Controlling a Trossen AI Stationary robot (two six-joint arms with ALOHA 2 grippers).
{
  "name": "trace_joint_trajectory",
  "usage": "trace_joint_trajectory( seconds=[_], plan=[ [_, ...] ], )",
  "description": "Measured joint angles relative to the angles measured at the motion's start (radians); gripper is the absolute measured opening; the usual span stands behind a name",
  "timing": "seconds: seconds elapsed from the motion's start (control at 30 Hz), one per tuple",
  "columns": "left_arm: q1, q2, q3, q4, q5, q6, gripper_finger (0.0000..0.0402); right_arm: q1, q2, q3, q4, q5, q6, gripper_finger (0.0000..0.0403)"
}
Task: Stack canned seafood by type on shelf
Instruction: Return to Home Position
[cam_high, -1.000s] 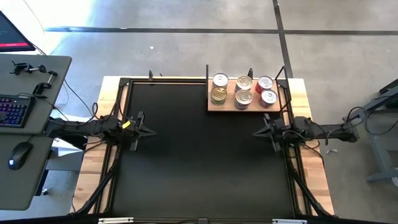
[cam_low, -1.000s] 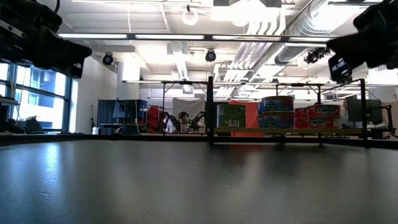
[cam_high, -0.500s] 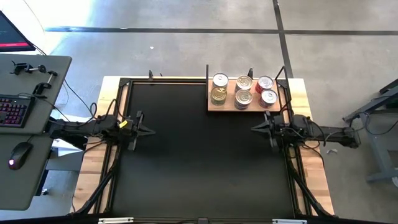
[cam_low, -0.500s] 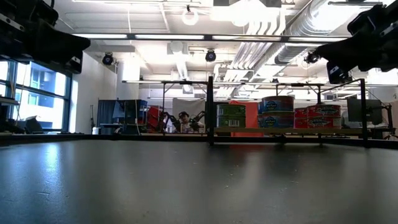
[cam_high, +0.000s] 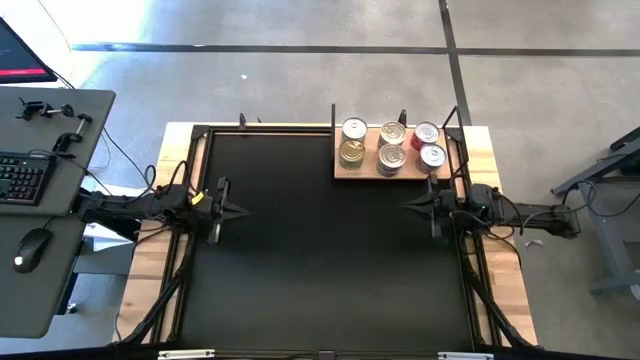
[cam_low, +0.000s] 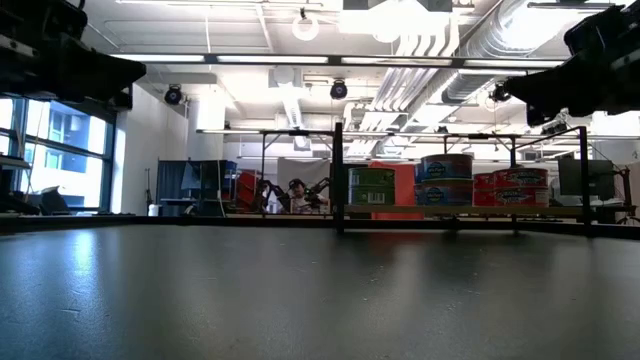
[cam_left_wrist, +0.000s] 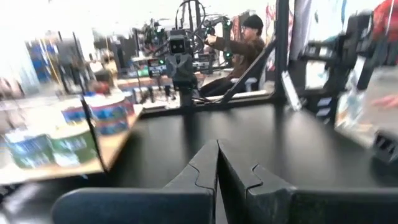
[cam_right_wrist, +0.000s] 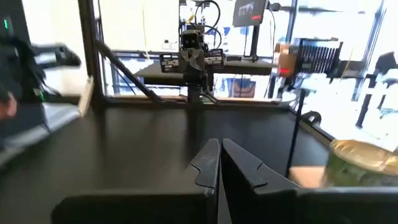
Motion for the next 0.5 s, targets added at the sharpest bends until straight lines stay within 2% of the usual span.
trace_joint_trajectory(
  seconds=[0.17,0.5],
  plan=[
    [0.000,0.000,0.000,0.000,-0.002,0.172,0.0000,0.000,0.000,0.000,0.000,0.007,-0.131,0.0007],
    [0.000,0.000,0.000,0.000,-0.004,0.174,0.0000,0.000,0.000,0.000,0.000,0.007,-0.129,0.0007]
  ],
)
